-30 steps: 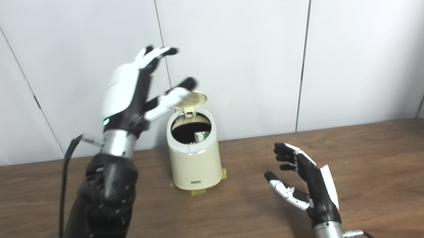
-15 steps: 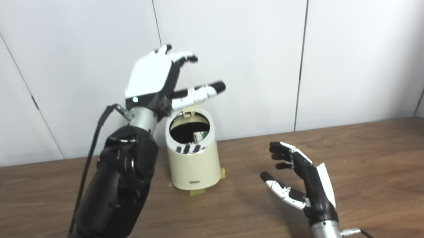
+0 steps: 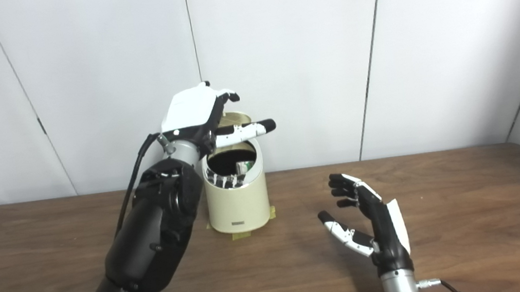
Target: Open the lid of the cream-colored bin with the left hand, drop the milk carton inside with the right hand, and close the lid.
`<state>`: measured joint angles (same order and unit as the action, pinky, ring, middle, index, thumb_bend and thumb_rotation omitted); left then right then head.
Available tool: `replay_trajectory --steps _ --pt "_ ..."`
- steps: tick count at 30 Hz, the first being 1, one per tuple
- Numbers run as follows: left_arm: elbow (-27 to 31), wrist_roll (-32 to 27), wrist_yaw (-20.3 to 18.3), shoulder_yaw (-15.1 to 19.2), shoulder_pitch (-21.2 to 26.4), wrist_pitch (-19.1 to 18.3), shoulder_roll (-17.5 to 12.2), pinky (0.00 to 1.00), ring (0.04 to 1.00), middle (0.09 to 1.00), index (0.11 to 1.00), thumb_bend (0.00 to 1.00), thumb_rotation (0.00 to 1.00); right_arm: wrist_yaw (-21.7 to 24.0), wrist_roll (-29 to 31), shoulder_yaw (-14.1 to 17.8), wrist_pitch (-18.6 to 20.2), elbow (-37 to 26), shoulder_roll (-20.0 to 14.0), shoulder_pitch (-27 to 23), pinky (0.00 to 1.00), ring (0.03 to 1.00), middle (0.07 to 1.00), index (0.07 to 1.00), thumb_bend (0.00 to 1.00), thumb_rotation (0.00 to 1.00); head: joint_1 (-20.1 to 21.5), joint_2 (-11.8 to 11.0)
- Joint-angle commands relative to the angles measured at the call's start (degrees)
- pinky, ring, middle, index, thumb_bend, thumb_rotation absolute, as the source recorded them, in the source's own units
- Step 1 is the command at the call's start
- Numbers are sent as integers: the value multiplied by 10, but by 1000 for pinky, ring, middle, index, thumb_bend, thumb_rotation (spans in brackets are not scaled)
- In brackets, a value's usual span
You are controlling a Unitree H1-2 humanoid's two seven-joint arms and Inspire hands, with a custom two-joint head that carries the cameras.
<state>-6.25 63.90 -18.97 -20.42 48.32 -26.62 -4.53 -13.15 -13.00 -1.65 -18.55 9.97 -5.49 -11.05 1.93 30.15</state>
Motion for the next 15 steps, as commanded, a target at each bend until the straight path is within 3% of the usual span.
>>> replay_trajectory --steps 1,9,15 --pt "6 10 2 6 38 -2 4 1000 1000 859 811 921 984 4 -9 -5 -15 27 4 16 625 707 729 730 228 201 1 0" --pt "27 11 -9 1 25 -2 10 1000 998 858 813 928 991 2 -17 -5 -6 22 6 18 614 701 729 730 233 236 0 2" --pt "56 60 -53 5 6 -3 35 1000 973 828 801 922 1000 8 -5 -3 -6 20 5 18 635 718 737 734 225 202 1 0"
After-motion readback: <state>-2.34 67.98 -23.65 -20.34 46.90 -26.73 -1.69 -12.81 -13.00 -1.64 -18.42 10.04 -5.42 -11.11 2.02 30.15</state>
